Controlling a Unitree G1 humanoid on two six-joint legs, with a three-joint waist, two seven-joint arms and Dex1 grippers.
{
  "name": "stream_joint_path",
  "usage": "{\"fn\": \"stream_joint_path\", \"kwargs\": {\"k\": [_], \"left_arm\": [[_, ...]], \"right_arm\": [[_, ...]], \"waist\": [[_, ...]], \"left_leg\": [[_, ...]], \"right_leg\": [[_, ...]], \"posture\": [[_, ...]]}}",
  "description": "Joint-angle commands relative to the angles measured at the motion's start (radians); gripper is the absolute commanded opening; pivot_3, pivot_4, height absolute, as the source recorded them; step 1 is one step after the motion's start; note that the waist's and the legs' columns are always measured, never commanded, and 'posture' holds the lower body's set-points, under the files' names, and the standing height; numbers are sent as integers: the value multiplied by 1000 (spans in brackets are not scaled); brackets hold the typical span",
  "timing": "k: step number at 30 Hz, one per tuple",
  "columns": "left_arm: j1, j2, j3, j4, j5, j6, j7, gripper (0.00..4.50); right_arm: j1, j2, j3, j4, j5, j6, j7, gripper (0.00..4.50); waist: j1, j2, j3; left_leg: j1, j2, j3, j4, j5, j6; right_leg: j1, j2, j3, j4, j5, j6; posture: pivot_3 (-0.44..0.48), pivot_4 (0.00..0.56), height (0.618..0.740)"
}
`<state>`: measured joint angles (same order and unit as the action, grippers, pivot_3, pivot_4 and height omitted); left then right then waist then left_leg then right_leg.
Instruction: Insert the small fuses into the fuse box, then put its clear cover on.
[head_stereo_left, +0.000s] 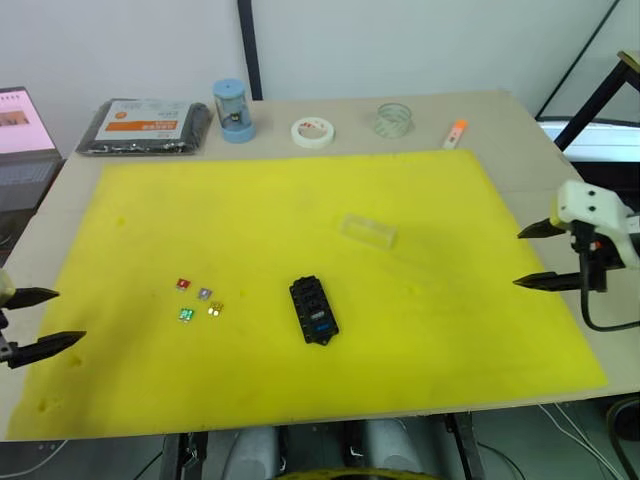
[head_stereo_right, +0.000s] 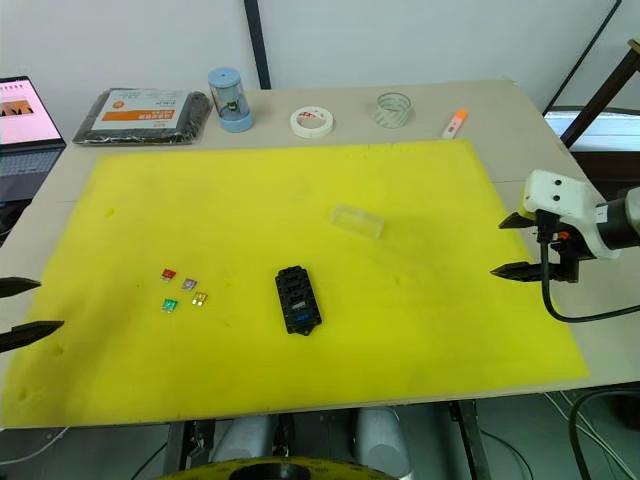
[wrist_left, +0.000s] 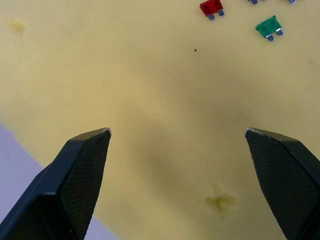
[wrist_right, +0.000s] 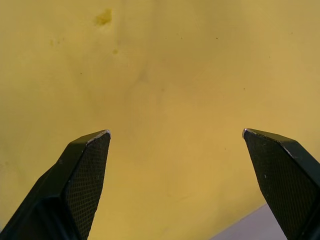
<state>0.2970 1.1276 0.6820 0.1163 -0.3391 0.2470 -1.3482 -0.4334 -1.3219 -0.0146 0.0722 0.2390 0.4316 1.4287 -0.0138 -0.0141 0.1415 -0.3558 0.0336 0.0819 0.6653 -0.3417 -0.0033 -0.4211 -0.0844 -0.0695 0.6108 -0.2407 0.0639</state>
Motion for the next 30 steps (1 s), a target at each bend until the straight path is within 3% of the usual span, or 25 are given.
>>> {"fn": "stream_joint_path", "kwargs": {"k": [1,9,16,24,30], "left_arm": [[-21,7,-19,-6,3,-21,2,4500],[-100,-6,-127,-125,-81,92,-10,4500],[-209,-14,-259,-194,-261,365,-62,4500],[-438,-46,-354,-11,-334,567,-26,4500],[-594,-64,-403,145,-374,723,-42,4500]], "right_arm": [[-38,8,-17,-27,-1,2,-16,4487],[-190,173,51,-215,91,112,-34,4487],[-384,380,152,-349,184,229,-63,4487],[-534,595,308,-345,144,234,-122,4487],[-602,686,392,-311,110,202,-105,4487]], "waist": [[-1,0,0],[0,0,0],[0,0,0],[1,-2,-1],[0,-4,-2]], "left_leg": [[0,0,0,0,0,0],[0,0,0,0,0,0],[-1,0,0,0,1,-2],[-1,-2,-1,1,3,-5],[-2,-3,-1,1,4,-7]], "right_leg": [[0,0,0,0,0,0],[-1,0,0,1,2,3],[-1,1,0,2,2,3],[0,3,0,4,2,3],[0,3,0,4,2,3]], "posture": [[0,150,740],[0,150,740],[0,150,740],[0,150,740],[0,150,740]]}}
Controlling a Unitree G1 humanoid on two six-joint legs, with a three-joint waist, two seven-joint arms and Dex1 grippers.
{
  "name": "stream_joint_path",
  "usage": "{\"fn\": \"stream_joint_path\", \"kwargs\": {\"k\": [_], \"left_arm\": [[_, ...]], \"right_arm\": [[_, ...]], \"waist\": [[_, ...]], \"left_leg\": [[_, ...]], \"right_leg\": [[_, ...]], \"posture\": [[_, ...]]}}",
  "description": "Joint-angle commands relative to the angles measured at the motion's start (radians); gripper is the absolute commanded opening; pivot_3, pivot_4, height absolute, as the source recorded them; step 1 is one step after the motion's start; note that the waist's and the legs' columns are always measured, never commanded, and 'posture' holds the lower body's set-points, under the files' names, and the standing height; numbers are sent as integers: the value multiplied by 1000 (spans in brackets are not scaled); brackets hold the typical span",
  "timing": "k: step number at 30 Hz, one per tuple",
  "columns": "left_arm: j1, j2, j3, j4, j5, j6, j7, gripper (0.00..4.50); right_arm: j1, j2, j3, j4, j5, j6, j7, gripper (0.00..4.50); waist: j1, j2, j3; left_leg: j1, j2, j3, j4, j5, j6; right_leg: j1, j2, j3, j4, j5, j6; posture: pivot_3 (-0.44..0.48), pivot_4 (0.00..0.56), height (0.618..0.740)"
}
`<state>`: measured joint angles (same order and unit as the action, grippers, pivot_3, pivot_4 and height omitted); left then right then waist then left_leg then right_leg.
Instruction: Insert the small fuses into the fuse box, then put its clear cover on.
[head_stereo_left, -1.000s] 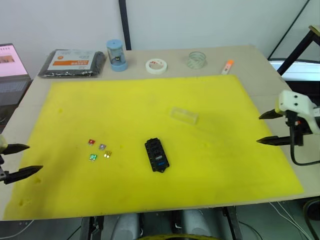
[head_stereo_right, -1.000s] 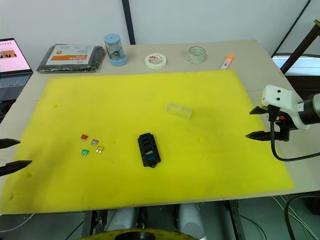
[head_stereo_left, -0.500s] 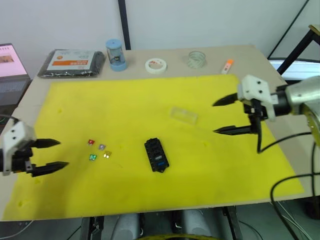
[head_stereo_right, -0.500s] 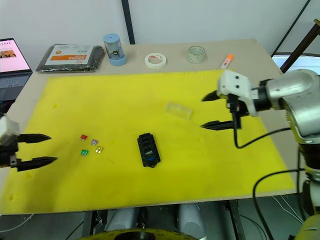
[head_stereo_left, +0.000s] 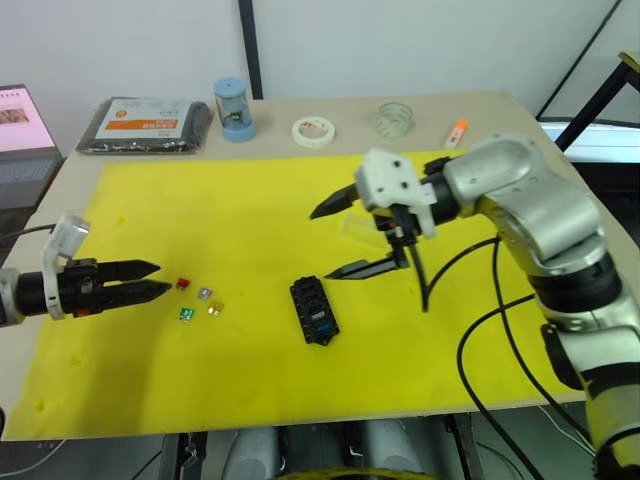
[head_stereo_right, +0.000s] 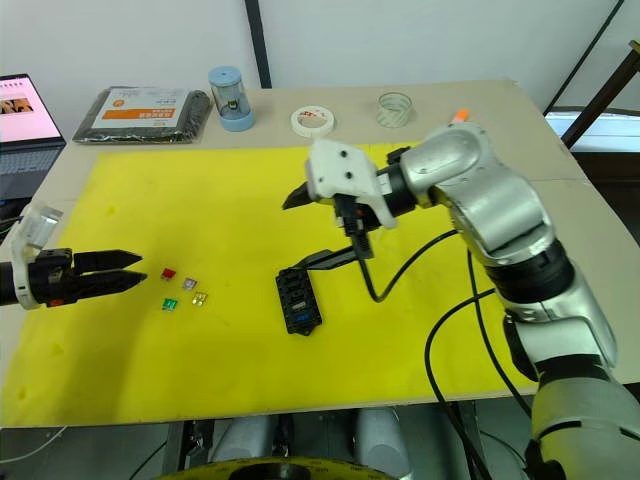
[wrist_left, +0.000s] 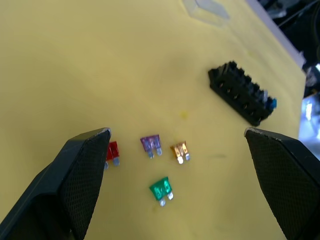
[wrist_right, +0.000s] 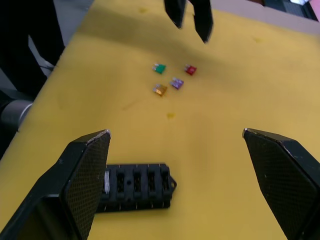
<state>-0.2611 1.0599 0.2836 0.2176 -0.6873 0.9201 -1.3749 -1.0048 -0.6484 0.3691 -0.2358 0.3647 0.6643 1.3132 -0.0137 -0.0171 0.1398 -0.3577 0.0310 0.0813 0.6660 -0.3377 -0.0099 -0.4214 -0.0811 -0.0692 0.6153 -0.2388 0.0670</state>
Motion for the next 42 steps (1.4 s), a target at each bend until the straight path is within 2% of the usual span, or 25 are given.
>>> {"fn": "stream_joint_path", "kwargs": {"k": [1,11,16,25,42], "left_arm": [[-51,1,-13,66,-27,67,-21,4500],[-149,-42,-109,262,33,94,-36,4500],[-185,-58,-121,326,52,93,-46,4500],[-153,-84,-198,307,94,90,-73,4500],[-130,-145,-191,265,88,117,-39,4500]], "right_arm": [[-38,24,22,3,-24,-40,12,4487],[-79,135,109,136,-162,-133,-44,4487],[-72,156,125,171,-210,-158,-57,4487],[-47,155,121,151,-221,-154,-45,4487],[-34,144,120,133,-238,-146,-47,4487]], "waist": [[0,-1,0],[-3,-2,-1],[-3,-2,-1],[-4,-2,-1],[1,-2,-1]], "left_leg": [[0,0,0,0,0,0],[0,0,0,1,0,-1],[0,0,0,1,1,-1],[0,0,0,1,1,-1],[1,0,-1,1,1,-1]], "right_leg": [[0,0,0,0,0,0],[0,0,0,1,0,0],[0,0,0,1,0,0],[0,0,0,2,0,0],[1,-1,0,1,0,0]], "posture": [[0,150,740],[0,150,740],[0,150,740],[0,150,740],[0,150,740]]}}
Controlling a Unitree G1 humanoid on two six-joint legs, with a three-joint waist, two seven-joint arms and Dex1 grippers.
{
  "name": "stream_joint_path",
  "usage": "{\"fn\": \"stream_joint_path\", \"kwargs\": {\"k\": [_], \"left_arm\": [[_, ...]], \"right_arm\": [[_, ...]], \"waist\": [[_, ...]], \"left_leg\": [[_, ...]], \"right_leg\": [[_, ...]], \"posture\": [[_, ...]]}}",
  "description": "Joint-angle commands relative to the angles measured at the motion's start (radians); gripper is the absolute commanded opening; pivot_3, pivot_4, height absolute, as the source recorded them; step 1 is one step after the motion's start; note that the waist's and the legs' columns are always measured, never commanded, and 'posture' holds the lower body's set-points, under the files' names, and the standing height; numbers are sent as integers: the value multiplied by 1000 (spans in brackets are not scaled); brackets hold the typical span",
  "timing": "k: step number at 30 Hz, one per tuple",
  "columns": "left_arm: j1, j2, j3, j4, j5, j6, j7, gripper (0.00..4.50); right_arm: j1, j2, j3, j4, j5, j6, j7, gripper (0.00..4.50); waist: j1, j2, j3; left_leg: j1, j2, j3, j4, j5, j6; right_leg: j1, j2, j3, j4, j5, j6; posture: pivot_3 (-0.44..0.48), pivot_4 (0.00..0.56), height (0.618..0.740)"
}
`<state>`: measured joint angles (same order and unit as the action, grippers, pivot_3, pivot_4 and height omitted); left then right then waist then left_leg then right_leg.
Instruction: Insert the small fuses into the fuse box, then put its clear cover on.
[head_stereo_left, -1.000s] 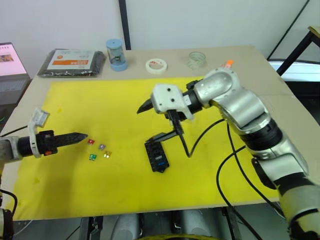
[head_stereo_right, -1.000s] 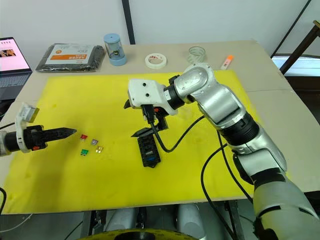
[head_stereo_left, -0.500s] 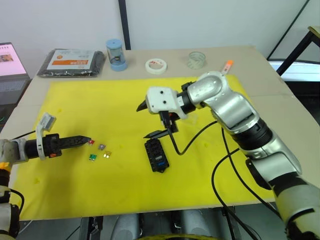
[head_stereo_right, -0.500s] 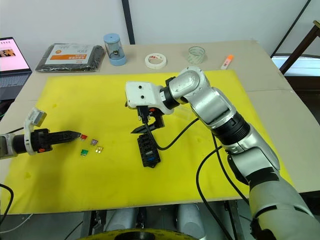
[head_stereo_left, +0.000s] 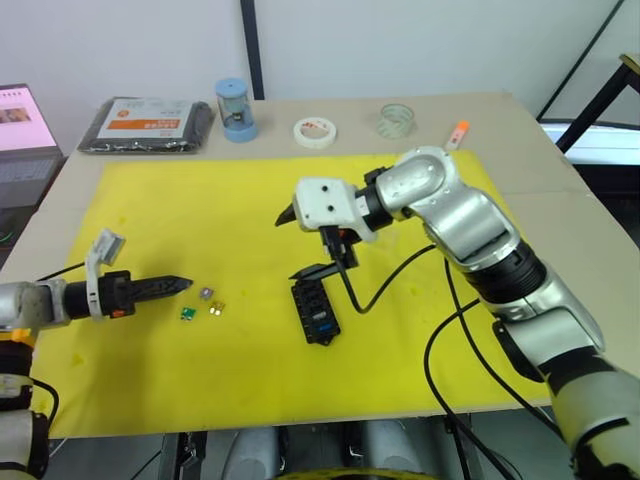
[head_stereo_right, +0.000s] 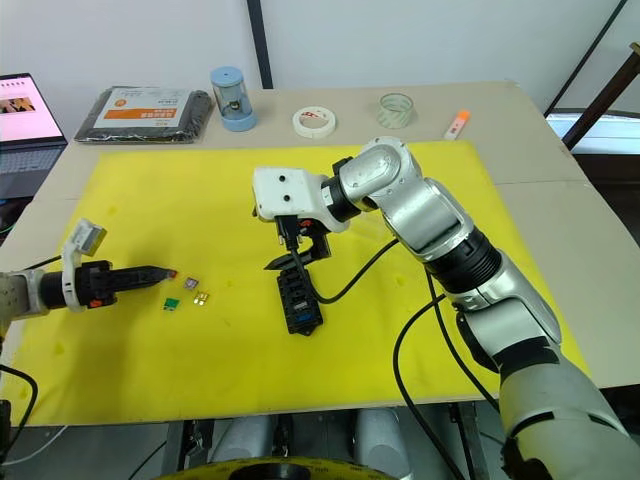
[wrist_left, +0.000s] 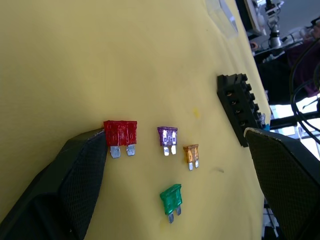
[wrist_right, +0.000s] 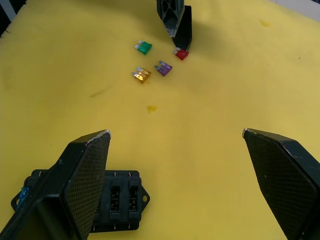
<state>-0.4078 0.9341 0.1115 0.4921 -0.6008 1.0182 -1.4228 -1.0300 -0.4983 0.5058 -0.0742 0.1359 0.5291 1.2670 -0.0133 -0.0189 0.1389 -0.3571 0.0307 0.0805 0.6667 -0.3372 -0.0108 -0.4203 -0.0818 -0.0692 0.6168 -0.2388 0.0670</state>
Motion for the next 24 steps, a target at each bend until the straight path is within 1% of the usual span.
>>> {"fn": "stream_joint_path", "kwargs": {"k": [1,3,6,10,11,23,24], "left_arm": [[16,-20,-15,-1,7,16,17,4500],[7,-24,-5,25,17,10,39,4500],[3,-26,6,50,26,3,61,3885],[12,-22,15,62,22,6,63,2385],[16,-19,19,64,17,13,59,2087],[45,-13,43,99,28,-4,71,2087],[45,-14,50,100,25,-1,76,1892]], "right_arm": [[-9,-6,-17,-29,-10,-11,0,4487],[-9,-6,-17,-28,-14,-13,1,4487],[-9,-5,-18,-25,-17,-19,3,4500],[-9,-5,-17,-22,-22,-26,4,4500],[-10,-4,-17,-21,-23,-28,4,4500],[-14,1,-16,-15,-23,-37,11,4500],[-15,1,-15,-13,-24,-40,12,4500]], "waist": [[0,0,0],[0,0,0],[-1,0,0],[-4,0,0],[-4,0,0],[-9,0,0],[-10,0,0]], "left_leg": [[0,0,0,0,0,0],[0,0,0,0,0,0],[1,0,0,0,0,0],[1,0,0,0,0,0],[1,0,0,0,0,0],[1,0,1,0,0,0],[1,0,1,0,0,0]], "right_leg": [[0,0,0,0,0,0],[0,0,0,0,0,0],[0,0,0,0,0,0],[0,0,0,0,0,0],[0,0,0,0,0,0],[0,1,0,0,0,0],[0,1,0,0,0,0]], "posture": [[0,150,740],[0,150,740],[0,150,740],[0,150,740],[0,150,740],[0,150,740],[0,150,740]]}}
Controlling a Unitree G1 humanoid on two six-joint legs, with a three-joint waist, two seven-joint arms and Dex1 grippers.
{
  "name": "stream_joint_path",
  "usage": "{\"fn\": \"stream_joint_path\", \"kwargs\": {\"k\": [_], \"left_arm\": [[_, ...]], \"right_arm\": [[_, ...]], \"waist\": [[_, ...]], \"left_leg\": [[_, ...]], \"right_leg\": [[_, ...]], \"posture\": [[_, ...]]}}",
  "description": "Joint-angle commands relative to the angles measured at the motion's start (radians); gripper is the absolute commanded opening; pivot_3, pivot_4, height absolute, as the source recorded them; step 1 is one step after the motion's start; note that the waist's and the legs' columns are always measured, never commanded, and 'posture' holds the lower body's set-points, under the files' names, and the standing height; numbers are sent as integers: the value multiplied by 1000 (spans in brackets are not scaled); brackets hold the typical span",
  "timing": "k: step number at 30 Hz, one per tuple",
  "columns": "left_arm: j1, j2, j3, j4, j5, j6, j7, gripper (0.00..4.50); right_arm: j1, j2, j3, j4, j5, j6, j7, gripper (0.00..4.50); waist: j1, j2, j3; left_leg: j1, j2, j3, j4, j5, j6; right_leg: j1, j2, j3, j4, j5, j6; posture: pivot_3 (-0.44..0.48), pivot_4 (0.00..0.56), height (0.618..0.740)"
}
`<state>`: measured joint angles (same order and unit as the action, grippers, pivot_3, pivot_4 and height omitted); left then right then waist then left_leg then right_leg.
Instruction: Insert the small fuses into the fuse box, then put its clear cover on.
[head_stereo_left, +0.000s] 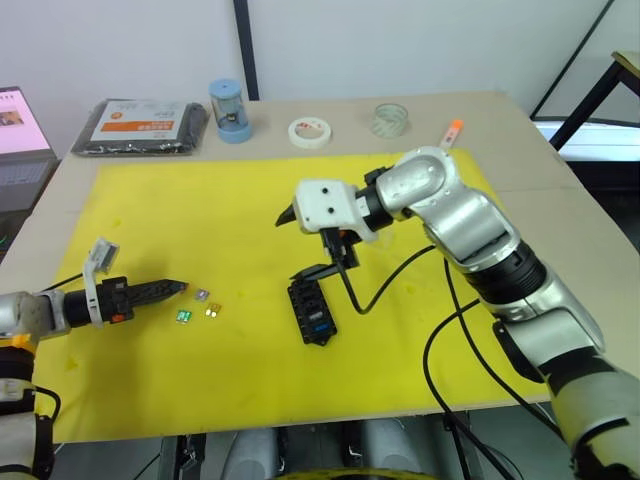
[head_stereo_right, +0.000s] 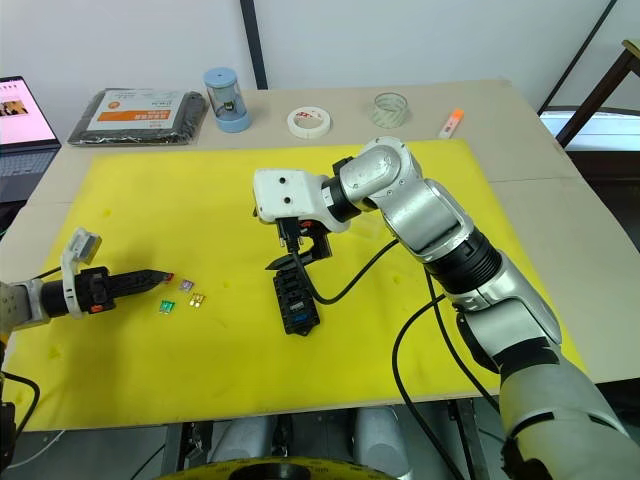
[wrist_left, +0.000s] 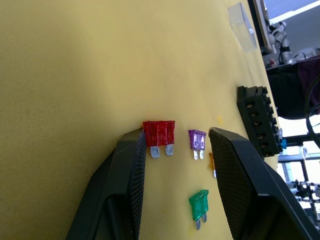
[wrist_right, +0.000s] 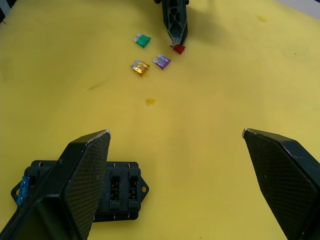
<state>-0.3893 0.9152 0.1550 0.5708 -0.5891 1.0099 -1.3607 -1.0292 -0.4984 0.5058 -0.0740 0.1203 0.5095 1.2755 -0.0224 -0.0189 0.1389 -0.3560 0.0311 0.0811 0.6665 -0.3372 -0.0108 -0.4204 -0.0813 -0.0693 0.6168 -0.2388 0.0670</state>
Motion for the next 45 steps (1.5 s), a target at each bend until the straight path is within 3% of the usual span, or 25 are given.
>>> {"fn": "stream_joint_path", "kwargs": {"k": [1,5,23,26,38,45], "left_arm": [[28,3,10,22,11,9,17,1693],[44,1,28,9,-5,25,15,442],[75,-14,52,-11,-6,20,33,442],[80,-19,50,-14,-2,13,39,13],[75,-17,94,-14,-16,-8,62,13],[144,-43,204,-278,-117,-32,88,13]], "right_arm": [[-16,1,-14,-11,-9,-21,5,4500],[-16,0,-11,-8,-14,-30,8,4500],[-13,4,-13,3,-32,-51,24,4500],[-11,2,-13,-2,-34,-50,26,4500],[3,-7,-19,-14,-37,-48,30,4500],[61,-27,-80,-78,29,40,20,4500]], "waist": [[-1,0,0],[-3,0,0],[-20,0,0],[-20,0,0],[-20,0,0],[-18,0,0]], "left_leg": [[0,0,0,0,0,0],[0,0,0,0,0,0],[0,1,0,0,0,0],[0,1,0,0,0,0],[0,1,0,0,0,0],[-1,2,-1,0,0,0]], "right_leg": [[0,0,0,0,0,0],[-1,0,0,0,0,0],[-1,0,0,1,0,0],[-1,-1,0,1,0,0],[-1,-1,0,2,0,0],[-1,-2,0,2,0,0]], "posture": [[0,150,740],[0,150,740],[0,150,740],[0,150,740],[0,150,740],[0,150,740]]}}
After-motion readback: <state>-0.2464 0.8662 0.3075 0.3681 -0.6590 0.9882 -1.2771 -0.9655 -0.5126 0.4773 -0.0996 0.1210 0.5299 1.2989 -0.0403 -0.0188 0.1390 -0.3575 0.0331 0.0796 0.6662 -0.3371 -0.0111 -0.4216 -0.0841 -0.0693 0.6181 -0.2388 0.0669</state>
